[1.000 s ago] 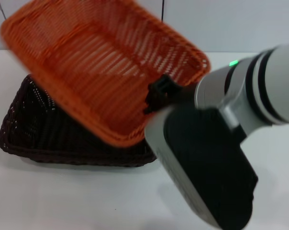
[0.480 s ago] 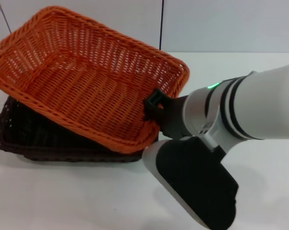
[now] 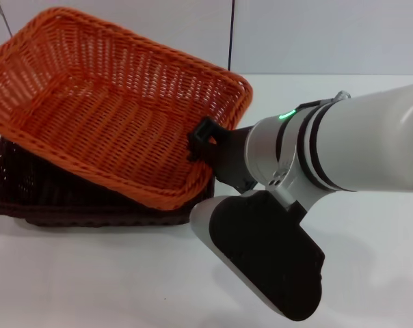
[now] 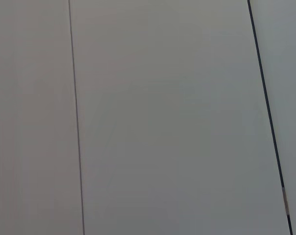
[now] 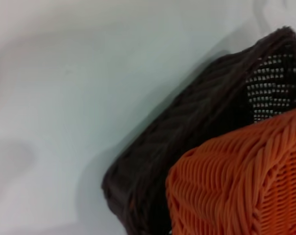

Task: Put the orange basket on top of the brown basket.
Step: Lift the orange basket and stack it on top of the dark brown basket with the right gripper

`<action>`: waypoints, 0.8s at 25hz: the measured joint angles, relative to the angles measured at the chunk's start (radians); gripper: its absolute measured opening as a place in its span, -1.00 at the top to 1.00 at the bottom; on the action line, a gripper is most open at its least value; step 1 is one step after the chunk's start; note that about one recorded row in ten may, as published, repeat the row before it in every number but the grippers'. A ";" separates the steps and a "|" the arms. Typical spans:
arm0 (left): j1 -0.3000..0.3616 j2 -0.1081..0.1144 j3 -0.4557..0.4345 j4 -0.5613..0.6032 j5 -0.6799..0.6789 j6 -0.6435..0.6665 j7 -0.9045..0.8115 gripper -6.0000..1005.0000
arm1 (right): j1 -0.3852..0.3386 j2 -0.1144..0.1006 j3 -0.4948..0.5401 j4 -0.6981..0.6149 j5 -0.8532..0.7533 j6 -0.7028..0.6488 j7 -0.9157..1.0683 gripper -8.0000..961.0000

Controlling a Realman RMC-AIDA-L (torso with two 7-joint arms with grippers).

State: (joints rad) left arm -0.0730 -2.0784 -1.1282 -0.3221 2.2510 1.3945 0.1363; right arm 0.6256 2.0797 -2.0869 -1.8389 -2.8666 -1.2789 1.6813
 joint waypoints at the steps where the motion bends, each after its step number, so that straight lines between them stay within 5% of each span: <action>1: 0.000 0.000 0.000 0.000 0.000 0.000 0.000 -0.53 | 0.001 0.000 0.000 -0.003 0.000 0.003 0.001 0.67; 20: 0.017 0.008 -0.010 -0.004 -0.093 0.048 0.011 -0.53 | -0.006 -0.002 -0.028 0.035 -0.051 0.056 0.027 0.44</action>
State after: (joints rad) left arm -0.0565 -2.0704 -1.1381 -0.3264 2.1583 1.4429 0.1473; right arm 0.6198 2.0776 -2.1146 -1.8039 -2.9180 -1.2226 1.7079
